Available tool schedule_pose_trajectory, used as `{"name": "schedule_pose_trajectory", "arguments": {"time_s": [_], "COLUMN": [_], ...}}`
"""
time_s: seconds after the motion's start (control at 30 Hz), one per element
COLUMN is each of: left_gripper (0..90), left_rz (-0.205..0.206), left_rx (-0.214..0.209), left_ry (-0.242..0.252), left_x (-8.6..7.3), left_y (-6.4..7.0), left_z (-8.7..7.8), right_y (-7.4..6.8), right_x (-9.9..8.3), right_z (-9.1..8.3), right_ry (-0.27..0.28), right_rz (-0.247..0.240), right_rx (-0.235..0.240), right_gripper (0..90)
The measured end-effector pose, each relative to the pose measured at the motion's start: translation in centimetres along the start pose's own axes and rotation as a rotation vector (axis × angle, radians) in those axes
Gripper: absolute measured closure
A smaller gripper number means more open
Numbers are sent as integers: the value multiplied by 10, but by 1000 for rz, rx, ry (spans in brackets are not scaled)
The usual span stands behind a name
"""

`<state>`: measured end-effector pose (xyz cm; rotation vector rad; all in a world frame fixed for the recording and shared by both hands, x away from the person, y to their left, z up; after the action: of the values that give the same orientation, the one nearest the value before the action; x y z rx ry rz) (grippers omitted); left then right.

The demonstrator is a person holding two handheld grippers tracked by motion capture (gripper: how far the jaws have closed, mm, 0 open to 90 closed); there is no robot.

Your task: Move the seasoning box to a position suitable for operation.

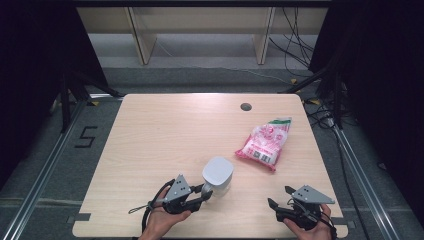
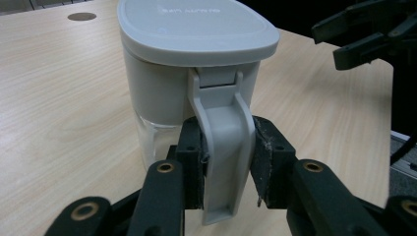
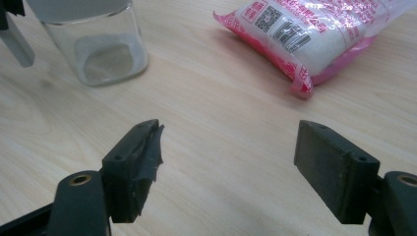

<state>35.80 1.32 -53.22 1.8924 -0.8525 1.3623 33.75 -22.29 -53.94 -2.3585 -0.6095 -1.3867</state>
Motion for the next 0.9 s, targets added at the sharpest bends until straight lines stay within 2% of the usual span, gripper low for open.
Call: {"name": "schedule_pose_trajectory", "arguments": {"time_s": [0.03,0.07,0.1,0.23,0.3,0.47,0.5,0.53,0.57,0.6,0.63,0.67,0.7,0.83,0.9], "left_gripper": [679,680,680,681,682,682,682,682,682,682,681,682,681,679,677], "left_rz": [17,17,11,18,37,46,47,55,57,42,47,63,63,62,69], "left_rx": [4,4,15,25,67,71,77,81,77,80,72,79,79,79,75], "left_ry": [-5,-5,1,8,14,13,7,0,-4,7,7,-3,-3,4,4], "left_x": [1,1,3,7,10,10,10,9,8,8,8,8,8,10,11], "left_y": [-3,-3,-6,-12,-22,-27,-29,-31,-32,-32,-32,-34,-34,-41,-44], "left_z": [3,3,6,7,6,6,7,8,9,10,12,12,12,16,18], "right_y": [1,1,3,3,3,3,0,0,4,3,5,2,4,2,4], "right_x": [0,0,1,1,1,1,-1,-1,1,1,1,1,1,1,1], "right_z": [0,0,1,1,1,1,0,0,1,1,1,2,1,2,1], "right_ry": [2,3,9,11,9,5,-2,-2,5,1,8,8,3,9,1], "right_rz": [-6,-7,-36,-32,-33,-36,3,3,-39,-42,-59,-34,-46,-35,-47], "right_rx": [-1,0,14,8,7,14,2,2,11,18,5,19,15,20,18], "right_gripper": [267,266,267,267,267,267,267,267,266,267,267,267,267,267,267]}}
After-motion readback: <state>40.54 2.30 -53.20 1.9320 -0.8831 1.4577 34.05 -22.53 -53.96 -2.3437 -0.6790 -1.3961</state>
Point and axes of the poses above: each handheld gripper's, and its own axes: z roughly forward along the jaws, x roughly out of its top, y roughly to its right, the point moved 10 cm from there along z, roughly forward along the jaws, and after that the axes turned 8 degrees about y, right-handed, at the moved point
